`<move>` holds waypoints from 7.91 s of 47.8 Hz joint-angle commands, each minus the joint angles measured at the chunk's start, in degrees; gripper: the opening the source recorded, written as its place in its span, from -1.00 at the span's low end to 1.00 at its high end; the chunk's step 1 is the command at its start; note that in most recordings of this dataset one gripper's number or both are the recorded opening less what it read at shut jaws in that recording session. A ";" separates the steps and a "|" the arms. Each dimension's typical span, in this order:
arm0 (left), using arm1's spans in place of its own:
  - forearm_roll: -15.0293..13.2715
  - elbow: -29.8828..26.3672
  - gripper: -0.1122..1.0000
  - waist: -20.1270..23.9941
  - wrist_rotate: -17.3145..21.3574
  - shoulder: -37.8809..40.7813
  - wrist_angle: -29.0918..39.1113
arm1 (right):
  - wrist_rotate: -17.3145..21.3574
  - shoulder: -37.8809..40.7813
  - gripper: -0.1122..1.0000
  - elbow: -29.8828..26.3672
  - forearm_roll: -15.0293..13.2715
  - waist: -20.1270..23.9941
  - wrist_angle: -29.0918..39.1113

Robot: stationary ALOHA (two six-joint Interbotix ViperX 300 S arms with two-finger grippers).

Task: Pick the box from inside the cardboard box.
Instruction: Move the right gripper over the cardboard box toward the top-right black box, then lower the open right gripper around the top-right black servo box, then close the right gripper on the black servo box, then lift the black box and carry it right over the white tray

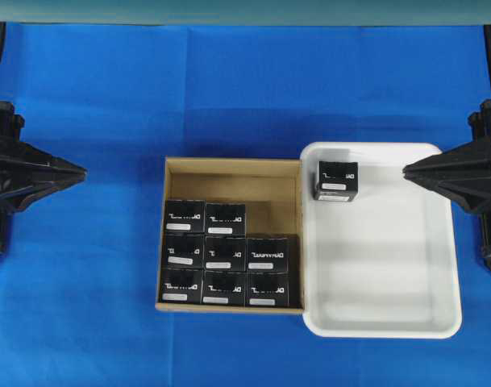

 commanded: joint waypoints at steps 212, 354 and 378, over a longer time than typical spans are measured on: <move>0.97 -12.74 -0.81 -0.97 -1.23 5.54 41.48 | -14.50 80.16 0.96 -67.76 12.39 -11.07 70.84; 0.97 -12.74 -0.81 -3.16 -2.99 5.19 41.75 | -12.92 69.08 0.31 -71.37 10.55 -11.43 82.79; 0.97 -12.74 -0.81 -3.16 -2.99 5.01 42.19 | -12.74 50.27 0.31 -55.46 10.55 -14.77 91.67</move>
